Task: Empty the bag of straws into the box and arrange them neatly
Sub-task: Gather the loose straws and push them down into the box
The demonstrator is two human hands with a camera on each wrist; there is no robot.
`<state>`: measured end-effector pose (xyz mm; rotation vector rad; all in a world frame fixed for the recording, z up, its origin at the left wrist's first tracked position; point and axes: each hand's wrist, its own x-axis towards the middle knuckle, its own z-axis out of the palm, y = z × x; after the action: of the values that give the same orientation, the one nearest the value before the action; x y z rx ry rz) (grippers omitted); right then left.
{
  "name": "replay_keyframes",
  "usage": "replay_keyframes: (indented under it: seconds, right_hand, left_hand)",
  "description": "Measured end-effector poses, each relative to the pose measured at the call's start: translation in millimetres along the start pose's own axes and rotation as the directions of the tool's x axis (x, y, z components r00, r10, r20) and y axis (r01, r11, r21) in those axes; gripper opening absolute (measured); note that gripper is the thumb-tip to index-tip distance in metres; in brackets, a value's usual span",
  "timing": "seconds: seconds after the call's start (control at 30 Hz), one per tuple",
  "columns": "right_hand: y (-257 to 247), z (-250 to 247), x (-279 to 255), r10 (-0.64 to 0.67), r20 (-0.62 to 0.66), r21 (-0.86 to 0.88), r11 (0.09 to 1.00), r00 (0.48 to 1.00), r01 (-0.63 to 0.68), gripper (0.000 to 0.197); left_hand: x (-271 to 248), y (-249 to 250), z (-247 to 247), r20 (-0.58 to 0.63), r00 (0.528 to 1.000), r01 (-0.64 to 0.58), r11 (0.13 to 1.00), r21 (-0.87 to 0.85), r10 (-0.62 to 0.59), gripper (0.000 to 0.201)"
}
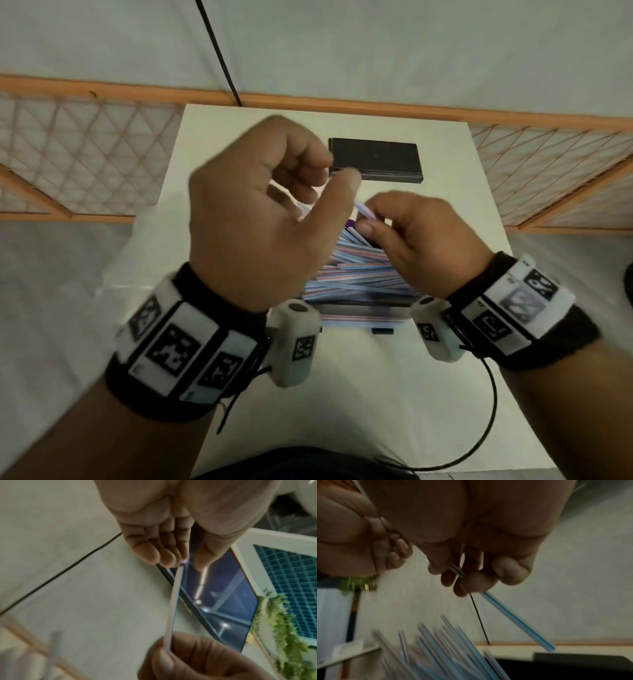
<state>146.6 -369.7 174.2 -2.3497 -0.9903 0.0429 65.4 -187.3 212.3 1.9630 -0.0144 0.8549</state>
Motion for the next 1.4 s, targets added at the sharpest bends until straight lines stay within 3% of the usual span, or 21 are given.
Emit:
replay_keyframes:
  seconds: [0.1, 0.17, 0.23, 0.3, 0.33, 0.37, 0.43, 0.53, 0.67, 0.77, 0.87, 0.97, 1.03, 1.1, 1.17, 1.2, 1.27, 1.33, 1.4]
  right_hand:
    - [32, 23, -10, 0.195, 0.232, -0.125, 0.978, 0.953, -0.169, 0.033]
    - [42, 32, -17, 0.312, 0.315, -0.166, 0.948, 0.896, -0.272, 0.037]
    - [49, 38, -23, 0.359, 0.334, -0.207, 0.93, 0.872, -0.303, 0.062]
    - [53, 43, -28, 0.364, 0.361, -0.269, 0.922, 0.859, -0.277, 0.093]
    - [55, 46, -30, 0.371, 0.38, -0.283, 0.919, 0.848, -0.275, 0.103]
    - [56, 49, -31, 0.378, 0.391, -0.274, 0.918, 0.84, -0.285, 0.11]
    - [56, 56, -31, 0.382, 0.399, -0.243, 0.921, 0.834, -0.306, 0.112]
    - [47, 64, -26, 0.373, 0.394, -0.301, 0.916, 0.84, -0.266, 0.104]
    - [41, 69, -17, 0.38, 0.373, -0.307, 0.911, 0.846, -0.274, 0.106]
    - [39, 74, -12, 0.393, 0.385, -0.285, 0.911, 0.835, -0.298, 0.101]
    - [30, 73, -3, 0.376, 0.396, -0.274, 0.919, 0.838, -0.284, 0.088]
    - [20, 72, 4, 0.35, 0.387, -0.244, 0.931, 0.853, -0.272, 0.081]
    - [14, 72, 5, 0.347, 0.36, -0.267, 0.928, 0.866, -0.261, 0.078]
    - [11, 71, 5, 0.376, 0.347, -0.328, 0.907, 0.859, -0.265, 0.081]
    - [11, 70, 3, 0.425, 0.353, -0.356, 0.885, 0.834, -0.3, 0.094]
    - [13, 69, 1, 0.438, 0.353, -0.333, 0.885, 0.827, -0.326, 0.099]
    - [19, 65, -3, 0.434, 0.355, -0.245, 0.898, 0.828, -0.366, 0.101]
    - [24, 61, -8, 0.413, 0.386, -0.196, 0.91, 0.825, -0.365, 0.097]
    - [30, 58, -11, 0.407, 0.434, -0.214, 0.913, 0.804, -0.347, 0.098]
  left_hand:
    - [-13, -31, 6, -0.083, 0.979, 0.187, 0.982, 0.005, -0.186, 0.024]
    - [-21, -51, 11, -0.176, 0.905, 0.384, 0.922, -0.053, -0.387, 0.035]
    - [-25, -70, 16, -0.209, 0.752, 0.588, 0.779, -0.216, -0.625, 0.052]
    - [-28, -84, 22, -0.135, 0.497, 0.748, 0.502, -0.434, -0.857, 0.074]
    - [-32, -91, 25, -0.055, 0.401, 0.779, 0.372, -0.505, -0.914, 0.08]
    - [-36, -97, 28, 0.029, 0.354, 0.794, 0.284, -0.537, -0.935, 0.076]
    - [-44, -92, 35, 0.119, 0.343, 0.805, 0.226, -0.548, -0.932, 0.05]
    - [-52, -88, 45, 0.102, 0.365, 0.823, 0.27, -0.5, -0.925, 0.041]
    - [-49, -88, 44, 0.087, 0.328, 0.793, 0.224, -0.567, -0.941, 0.07]
    - [-52, -93, 45, 0.089, 0.322, 0.791, 0.217, -0.571, -0.943, 0.077]
    - [-51, -92, 48, 0.09, 0.319, 0.817, 0.225, -0.531, -0.943, 0.077]
    - [-47, -86, 49, 0.094, 0.36, 0.809, 0.26, -0.527, -0.928, 0.051]
    - [-48, -87, 48, 0.103, 0.375, 0.802, 0.267, -0.535, -0.921, 0.046]
    - [-49, -91, 47, 0.091, 0.352, 0.807, 0.253, -0.534, -0.931, 0.041]
    - [-48, -93, 43, 0.04, 0.286, 0.801, 0.216, -0.559, -0.957, 0.029]
    - [-46, -94, 42, 0.022, 0.276, 0.787, 0.213, -0.579, -0.961, 0.022]
    - [-42, -95, 37, 0.006, 0.31, 0.757, 0.243, -0.606, -0.951, 0.02]
    - [-40, -95, 34, -0.001, 0.362, 0.762, 0.297, -0.576, -0.932, 0.04]
    - [-39, -96, 35, 0.014, 0.391, 0.8, 0.332, -0.5, -0.92, 0.043]
